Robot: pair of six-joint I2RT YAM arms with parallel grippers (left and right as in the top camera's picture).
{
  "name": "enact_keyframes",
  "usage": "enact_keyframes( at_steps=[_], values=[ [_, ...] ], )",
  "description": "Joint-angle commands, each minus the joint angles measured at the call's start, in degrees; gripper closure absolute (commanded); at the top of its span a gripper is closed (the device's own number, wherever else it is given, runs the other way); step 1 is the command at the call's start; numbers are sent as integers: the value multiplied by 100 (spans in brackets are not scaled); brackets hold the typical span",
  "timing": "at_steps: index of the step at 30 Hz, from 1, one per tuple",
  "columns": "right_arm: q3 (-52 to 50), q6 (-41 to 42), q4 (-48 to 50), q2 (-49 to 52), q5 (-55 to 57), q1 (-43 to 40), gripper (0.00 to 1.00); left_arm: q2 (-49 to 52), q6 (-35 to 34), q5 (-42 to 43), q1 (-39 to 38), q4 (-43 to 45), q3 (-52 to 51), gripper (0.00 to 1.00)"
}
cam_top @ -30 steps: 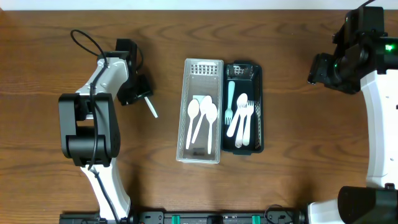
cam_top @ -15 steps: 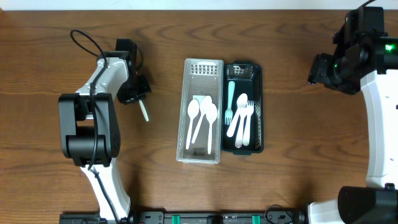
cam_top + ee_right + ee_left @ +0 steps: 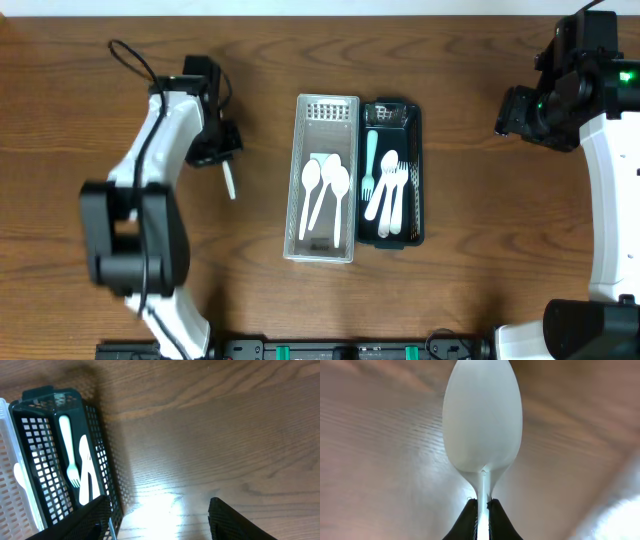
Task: Pack container
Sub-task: 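Carry the last white spoon into the clear basket and release it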
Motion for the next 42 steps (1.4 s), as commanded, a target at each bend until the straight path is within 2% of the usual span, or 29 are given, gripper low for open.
enact_keyframes(
  at_steps=[1,6,9,13,22,28,29,32,35,38,42],
  values=[
    [-26,-74,0,39,46,-33,35,-1071,225,17,-568,-74,223,94],
    [-26,-74,37,39,46,-33,34,-1781,221,-197,-1668,-52,223,94],
    [-26,-72,39,39,46,-33,34,-1749,221,-201,-2363,22,188,94],
    [-26,-72,39,39,46,-33,34,-1436,221,-201,-2861,339,7,94],
    [-26,-74,24,39,46,-33,34,-85,219,-197,-2966,592,-33,93],
    [-26,-116,-24,39,48,-33,35,120,273,-203,-2942,619,-28,91],
    [-26,-118,-22,39,52,-33,34,94,293,-227,-2940,616,-13,85],
    [-26,-116,-13,39,227,-33,34,-70,570,-341,-2942,518,129,58],
    [-26,-122,2,39,413,-33,34,-378,831,-396,-2933,302,389,20],
    [-26,-227,63,39,472,-33,33,-820,911,-398,-2868,295,520,2],
    [-26,-256,195,39,463,-24,33,-1447,907,-581,-2610,339,546,2]
  ],
)
